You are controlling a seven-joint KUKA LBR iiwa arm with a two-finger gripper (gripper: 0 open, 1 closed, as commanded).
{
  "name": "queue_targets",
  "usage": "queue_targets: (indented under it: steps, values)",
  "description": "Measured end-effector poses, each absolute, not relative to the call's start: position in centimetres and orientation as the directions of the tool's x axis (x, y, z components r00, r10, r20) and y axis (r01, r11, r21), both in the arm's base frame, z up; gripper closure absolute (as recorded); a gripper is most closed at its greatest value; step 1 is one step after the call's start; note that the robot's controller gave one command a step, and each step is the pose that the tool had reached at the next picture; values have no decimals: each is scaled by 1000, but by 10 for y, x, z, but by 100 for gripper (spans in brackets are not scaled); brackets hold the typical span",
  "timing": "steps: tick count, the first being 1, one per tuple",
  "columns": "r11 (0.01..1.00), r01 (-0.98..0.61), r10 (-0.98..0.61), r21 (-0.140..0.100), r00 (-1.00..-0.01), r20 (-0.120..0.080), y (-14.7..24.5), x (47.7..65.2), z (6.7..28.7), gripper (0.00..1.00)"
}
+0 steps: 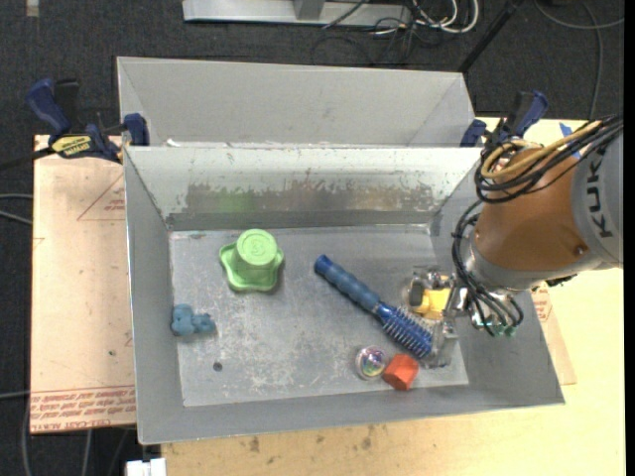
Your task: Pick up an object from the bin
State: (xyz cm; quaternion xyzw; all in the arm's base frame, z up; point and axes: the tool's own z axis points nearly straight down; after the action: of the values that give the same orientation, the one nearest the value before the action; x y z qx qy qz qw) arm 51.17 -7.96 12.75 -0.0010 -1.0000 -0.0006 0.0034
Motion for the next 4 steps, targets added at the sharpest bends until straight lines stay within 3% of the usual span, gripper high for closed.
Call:
queue_targets:
  steps: [1,2,3,4]
  values:
    - [962,273,273,2,-962,-1,-56,523,70,0]
    - [976,217,217,1,-976,-7,-52,493,160,0]
    - [995,99,99,2,-995,-7,-40,496,73,0]
    - [995,97,97,2,-995,-20,-40,499,75,100]
